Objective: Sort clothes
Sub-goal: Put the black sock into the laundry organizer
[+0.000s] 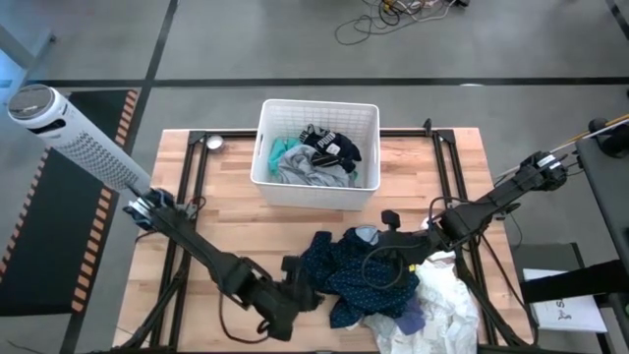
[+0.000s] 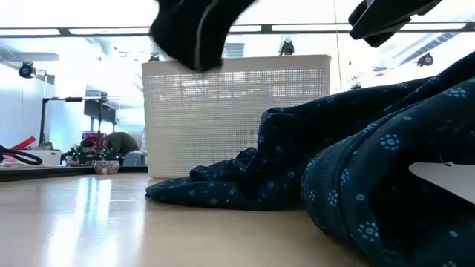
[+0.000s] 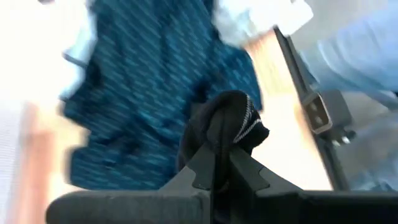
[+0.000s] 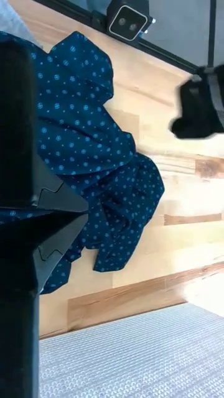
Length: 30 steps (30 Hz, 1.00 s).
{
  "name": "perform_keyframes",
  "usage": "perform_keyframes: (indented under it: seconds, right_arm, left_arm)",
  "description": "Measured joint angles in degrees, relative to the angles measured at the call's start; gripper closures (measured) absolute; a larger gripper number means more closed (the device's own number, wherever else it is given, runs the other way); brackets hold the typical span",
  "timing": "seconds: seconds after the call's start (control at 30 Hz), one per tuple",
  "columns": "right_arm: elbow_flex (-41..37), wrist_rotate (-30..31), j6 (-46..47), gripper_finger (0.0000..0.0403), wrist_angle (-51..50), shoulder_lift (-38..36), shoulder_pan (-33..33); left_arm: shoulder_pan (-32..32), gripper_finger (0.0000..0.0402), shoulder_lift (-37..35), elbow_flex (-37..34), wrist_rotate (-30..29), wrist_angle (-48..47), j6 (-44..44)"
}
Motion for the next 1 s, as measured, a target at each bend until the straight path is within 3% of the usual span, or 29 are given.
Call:
perform_keyframes:
  seconds: [0.3, 0.5, 0.77, 1.0]
  right_arm:
    - [0.0, -0.01, -0.37, 0.0403, 0.02, 0.0, 0.0]
    - [0.0, -0.01, -0.45, 0.0403, 0.02, 0.0, 0.0]
    - [0.0, -0.01, -0.33, 0.0403, 0.19, 0.0, 0.01]
    - [0.0, -0.01, -1.76, 0.0403, 1.94, 0.0, 0.0]
  left_arm:
    - [4.71, 0.0396, -12.14, -0.15, -13.08, -0.34, 7.56]
    - [13.02, 0.0396, -17.85, -0.15, -18.76, 1.6, 13.54]
    - [26.42, 0.0396, -22.44, -0.2, -17.26, 2.87, 15.88]
    - [36.62, 0.0396, -21.64, -0.22, -6.14, 2.53, 15.83]
